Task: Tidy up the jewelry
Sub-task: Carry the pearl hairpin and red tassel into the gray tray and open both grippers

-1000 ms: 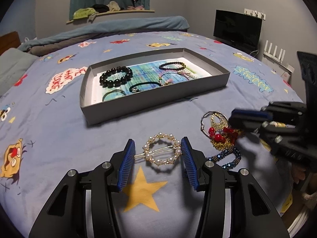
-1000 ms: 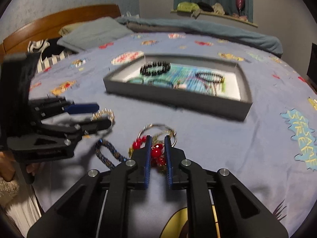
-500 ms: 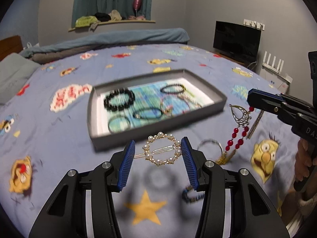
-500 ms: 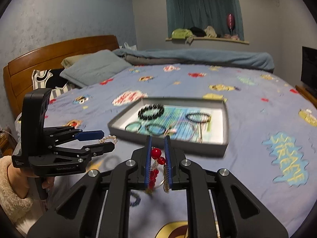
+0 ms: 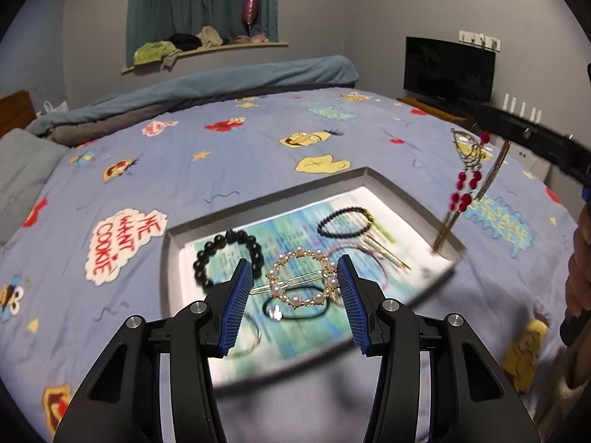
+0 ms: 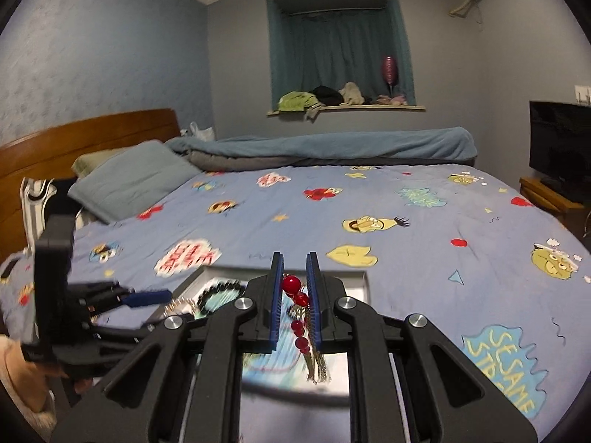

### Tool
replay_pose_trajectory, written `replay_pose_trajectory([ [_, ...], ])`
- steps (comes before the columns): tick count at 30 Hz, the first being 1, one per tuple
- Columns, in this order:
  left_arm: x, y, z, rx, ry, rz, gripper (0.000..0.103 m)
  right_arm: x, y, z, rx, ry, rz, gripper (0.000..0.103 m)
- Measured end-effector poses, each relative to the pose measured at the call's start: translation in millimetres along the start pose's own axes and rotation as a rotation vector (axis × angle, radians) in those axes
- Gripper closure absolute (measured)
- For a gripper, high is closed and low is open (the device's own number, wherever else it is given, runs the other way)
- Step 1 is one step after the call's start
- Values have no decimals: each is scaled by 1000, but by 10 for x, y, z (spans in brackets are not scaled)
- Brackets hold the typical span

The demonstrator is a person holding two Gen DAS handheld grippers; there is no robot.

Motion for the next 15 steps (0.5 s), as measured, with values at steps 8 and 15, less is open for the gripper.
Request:
replay_pose_trajectory([
  [8, -637, 154, 68, 18, -2, 52, 53, -465, -171, -233, -43, -13, 67, 91],
  [15, -1147, 89, 46, 1, -3, 139, 53, -832, -549, -442, -77, -33, 196, 91],
])
Point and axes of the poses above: each gripper's, at about its wrist camera, not at the fingertips, and x roughly against the way its jaws point, z to its left, y to its top, the point moved 4 cm from there along -x, roughly the way its jaws point, and after that the axes turned 10 degrees about -z, right-handed, at the moved point
